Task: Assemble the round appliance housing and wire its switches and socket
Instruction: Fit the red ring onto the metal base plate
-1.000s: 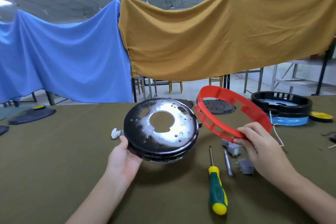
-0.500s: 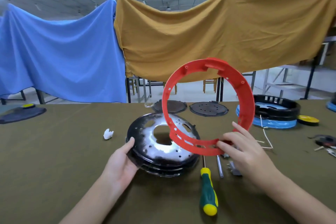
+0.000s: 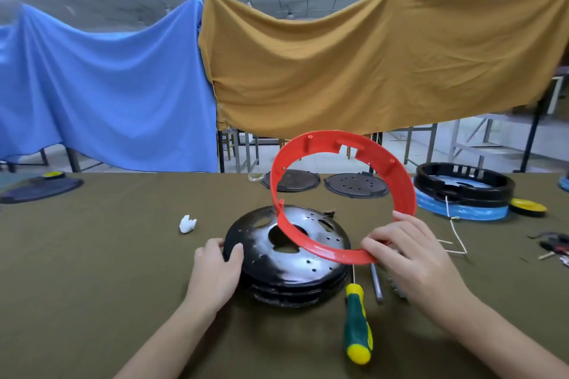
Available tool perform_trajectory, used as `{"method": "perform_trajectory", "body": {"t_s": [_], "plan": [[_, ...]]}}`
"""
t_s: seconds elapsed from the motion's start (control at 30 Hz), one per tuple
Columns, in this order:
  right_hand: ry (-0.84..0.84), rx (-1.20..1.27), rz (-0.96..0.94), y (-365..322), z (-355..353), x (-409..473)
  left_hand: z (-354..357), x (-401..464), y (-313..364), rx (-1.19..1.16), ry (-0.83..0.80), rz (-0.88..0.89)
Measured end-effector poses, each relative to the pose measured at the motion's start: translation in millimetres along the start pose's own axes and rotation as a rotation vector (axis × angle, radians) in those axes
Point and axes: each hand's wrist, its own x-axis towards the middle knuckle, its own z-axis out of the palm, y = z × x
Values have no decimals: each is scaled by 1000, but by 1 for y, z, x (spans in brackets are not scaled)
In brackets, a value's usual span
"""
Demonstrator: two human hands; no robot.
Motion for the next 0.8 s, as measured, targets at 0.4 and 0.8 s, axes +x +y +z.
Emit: {"method": "perform_trajectory", "body": {"t_s": [0.4, 0.8], "plan": [[-12, 173, 71, -12, 11, -1, -1, -19, 27, -719, -357, 300], [318, 1995, 1344, -32, 31, 62, 0, -11, 25, -781, -313, 134]]}}
